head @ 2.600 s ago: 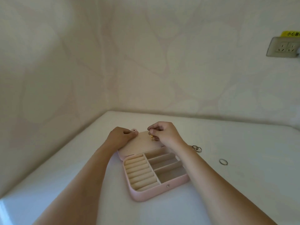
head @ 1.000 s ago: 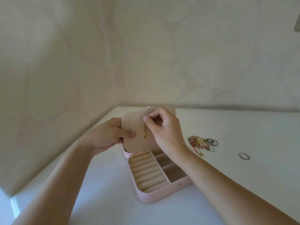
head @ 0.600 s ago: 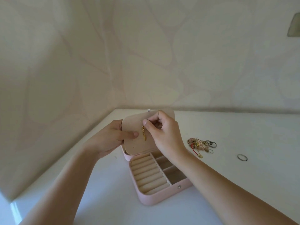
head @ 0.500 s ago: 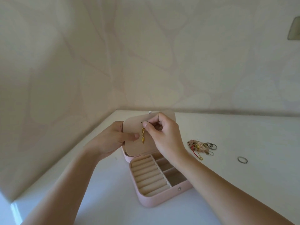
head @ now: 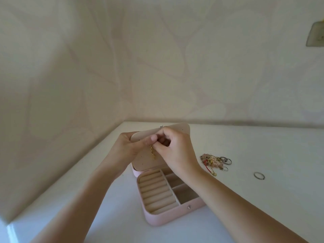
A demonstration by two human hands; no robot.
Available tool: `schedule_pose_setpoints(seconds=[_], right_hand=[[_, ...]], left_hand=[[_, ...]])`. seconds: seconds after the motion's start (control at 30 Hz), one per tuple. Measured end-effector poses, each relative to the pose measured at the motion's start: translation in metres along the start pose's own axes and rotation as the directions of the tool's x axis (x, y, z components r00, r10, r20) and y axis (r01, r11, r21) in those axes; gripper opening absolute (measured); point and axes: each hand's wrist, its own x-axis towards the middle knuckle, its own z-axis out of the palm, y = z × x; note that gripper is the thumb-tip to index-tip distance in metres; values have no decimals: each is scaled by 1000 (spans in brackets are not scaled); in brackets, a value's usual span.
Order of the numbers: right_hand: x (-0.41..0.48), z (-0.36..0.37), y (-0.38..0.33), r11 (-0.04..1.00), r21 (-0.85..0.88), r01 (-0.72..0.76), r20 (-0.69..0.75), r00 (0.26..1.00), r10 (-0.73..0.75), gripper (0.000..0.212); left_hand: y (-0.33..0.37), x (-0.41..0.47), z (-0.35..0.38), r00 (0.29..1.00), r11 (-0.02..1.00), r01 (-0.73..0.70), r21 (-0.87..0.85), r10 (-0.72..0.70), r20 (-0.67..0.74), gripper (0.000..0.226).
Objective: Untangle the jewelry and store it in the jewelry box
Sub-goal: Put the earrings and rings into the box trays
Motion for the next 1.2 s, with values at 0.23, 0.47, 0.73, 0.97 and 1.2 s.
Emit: schedule_pose_setpoints(seconds=[0.23,0.47,0.73,0.97,1.2], right_hand=[[24,-69,15,985,-40,-171,267,948,175,12],[30,-123,57,627,-642,-441,184,706,684,17],[32,-112,67,388,-818,-425,94,566,819,34],[31,-111,67,394,-818,-419,146,510,847,40],[33,-118,56,731,-412,-544,98,772,629,12]], left_hand=[[-5,3,2,996,1000,25,14,-24,-86,54],[-3,2,11,983,997,31,-69,-43,-179,23],[-4,4,10,976,985,105,-135,-128,-177,32],[-1,4,12,963,990,108,-88,-127,-237,24],[5,-2,18,949,998,39,54,-20,-315,20]])
